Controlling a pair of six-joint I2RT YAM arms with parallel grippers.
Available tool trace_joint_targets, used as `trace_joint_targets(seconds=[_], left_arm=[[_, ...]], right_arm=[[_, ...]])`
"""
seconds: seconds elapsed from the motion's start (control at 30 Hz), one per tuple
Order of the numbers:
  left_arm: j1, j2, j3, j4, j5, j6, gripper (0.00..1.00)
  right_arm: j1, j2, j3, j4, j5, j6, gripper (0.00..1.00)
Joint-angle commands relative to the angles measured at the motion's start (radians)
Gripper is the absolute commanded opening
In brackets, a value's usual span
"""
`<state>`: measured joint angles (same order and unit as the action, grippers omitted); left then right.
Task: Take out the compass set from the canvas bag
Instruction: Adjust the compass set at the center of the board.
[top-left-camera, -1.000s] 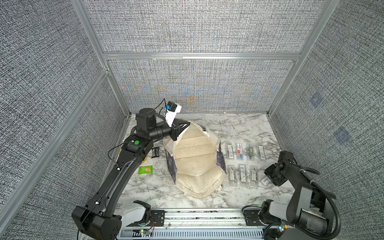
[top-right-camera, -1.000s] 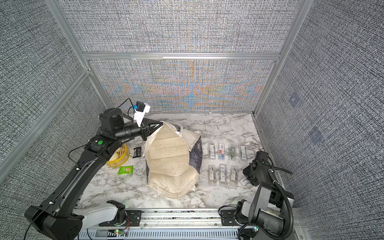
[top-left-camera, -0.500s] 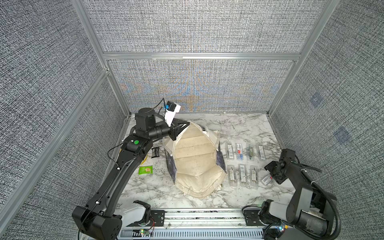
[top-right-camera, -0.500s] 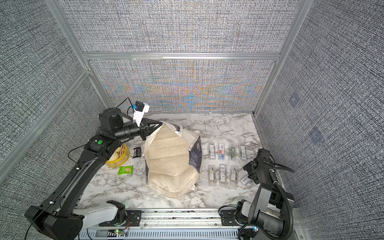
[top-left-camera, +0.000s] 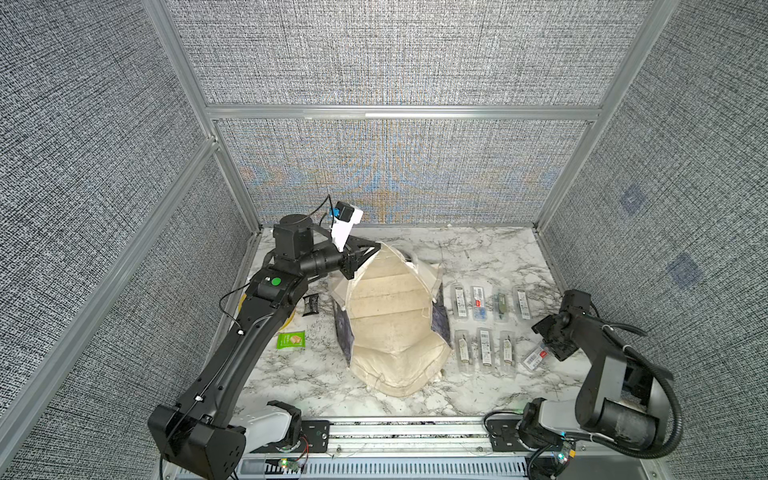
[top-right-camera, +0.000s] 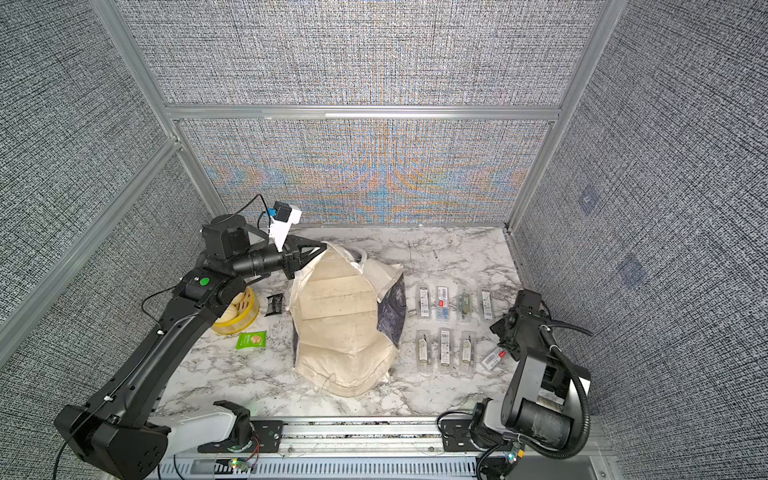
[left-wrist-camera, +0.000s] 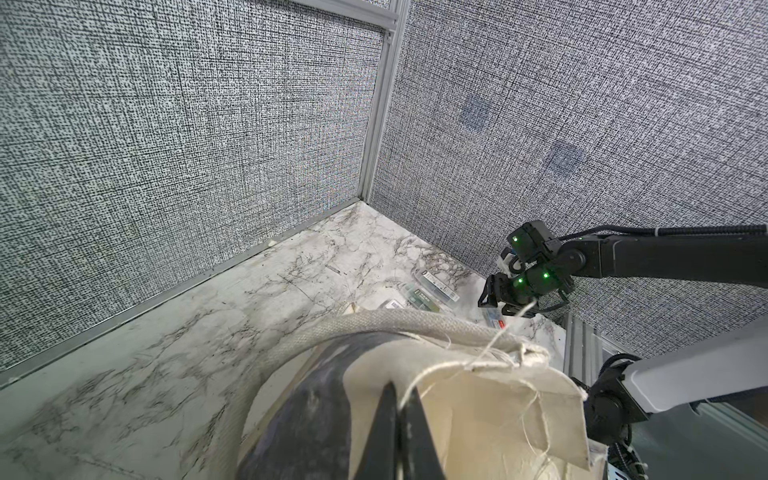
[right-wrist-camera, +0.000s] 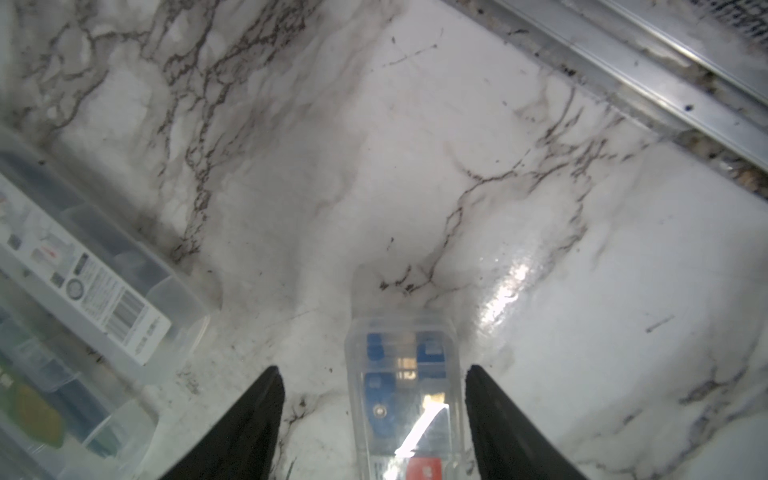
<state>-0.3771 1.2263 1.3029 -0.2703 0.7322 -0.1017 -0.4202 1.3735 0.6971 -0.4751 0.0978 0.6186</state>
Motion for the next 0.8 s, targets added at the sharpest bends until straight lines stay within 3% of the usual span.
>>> trace_joint_targets(seconds=[0.0,0.4,0.77], left_arm=[[0.0,-0.001,0.01,0.037,0.002,0.016,0.0],[0.002,-0.007,0.012,0.01,-0.005,0.039,0.0],[0.012,-0.027,0.004,0.028,-0.01,0.025,0.0]], right_arm=[[0.0,0.024,0.011,-0.053,0.03,0.034,0.7],[0.051,0.115,0.083,-0.059,0.002,-0.037,0.52],[0.101,0.058,0.026,0.029,0.056,-0.206,0.43]])
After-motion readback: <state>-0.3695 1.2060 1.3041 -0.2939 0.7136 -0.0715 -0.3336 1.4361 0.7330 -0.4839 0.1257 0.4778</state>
